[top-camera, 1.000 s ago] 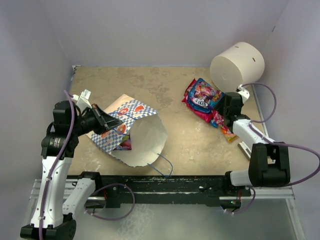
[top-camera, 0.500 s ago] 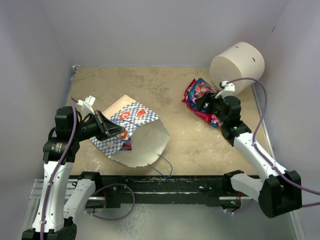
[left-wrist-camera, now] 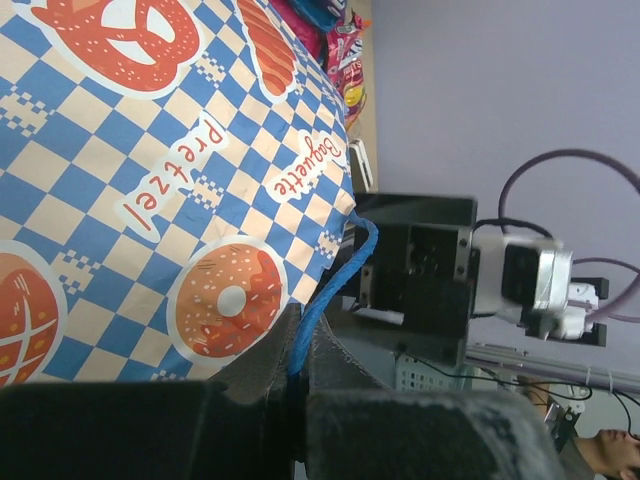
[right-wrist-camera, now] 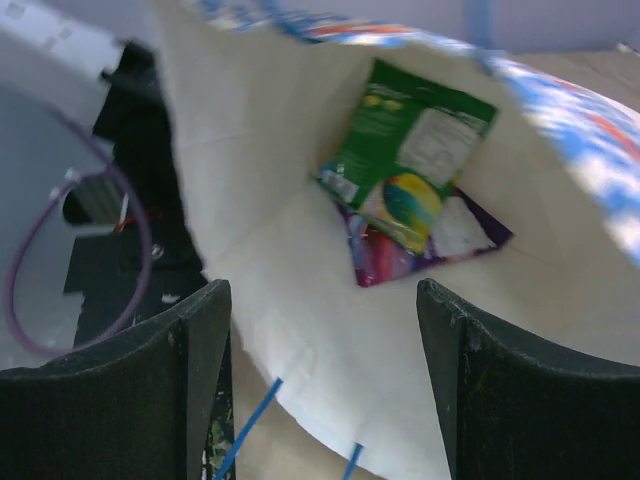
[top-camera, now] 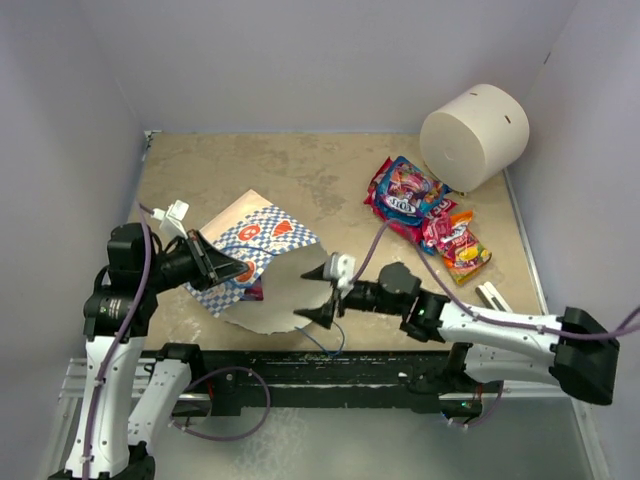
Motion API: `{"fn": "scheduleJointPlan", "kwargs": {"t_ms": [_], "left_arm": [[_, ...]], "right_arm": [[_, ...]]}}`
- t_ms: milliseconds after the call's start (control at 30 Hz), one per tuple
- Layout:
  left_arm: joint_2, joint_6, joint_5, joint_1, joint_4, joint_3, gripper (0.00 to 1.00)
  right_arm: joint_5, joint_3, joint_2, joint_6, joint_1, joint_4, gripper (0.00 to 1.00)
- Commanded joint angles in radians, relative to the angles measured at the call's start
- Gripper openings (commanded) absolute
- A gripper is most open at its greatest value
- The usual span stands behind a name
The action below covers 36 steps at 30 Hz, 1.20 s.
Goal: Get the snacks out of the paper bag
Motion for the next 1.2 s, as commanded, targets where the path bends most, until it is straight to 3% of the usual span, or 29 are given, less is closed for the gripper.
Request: {"fn": "scheduleJointPlan", "kwargs": {"t_ms": [0,167,433,833,1033,1167], "left_arm": [[-0.021,0.018,-0.025,-0.001,-0.014,0.026,0.00],[-0.077,0.008,-0.044,-0.002,-0.060,0.037,0.00],[-0.131,-0.033,-0.077,-0.001,-0.090,0.057,0.00],[-0.160,-0.108,-0.070,0.000,-0.033,0.008,0.00],[-0.143,-0.120,-0.064,0.000,-0.017,0.014,0.00],[-0.137,-0.121,-0.061,0.000,-0.022,0.021,0.00]], "right_arm": [[0.025,0.003,0.114,-0.316,0.138,0.139,0.76],[0.145,0.014,0.356,-0.365,0.171,0.425,0.74],[0.172,0.191,0.782,-0.480,0.176,0.757,0.76],[0.184,0.416,1.047,-0.435,0.175,0.847,0.86],[0.133,0.501,1.128,-0.343,0.176,0.864,1.00],[0.106,0.562,1.181,-0.304,0.176,0.847,1.00]]}}
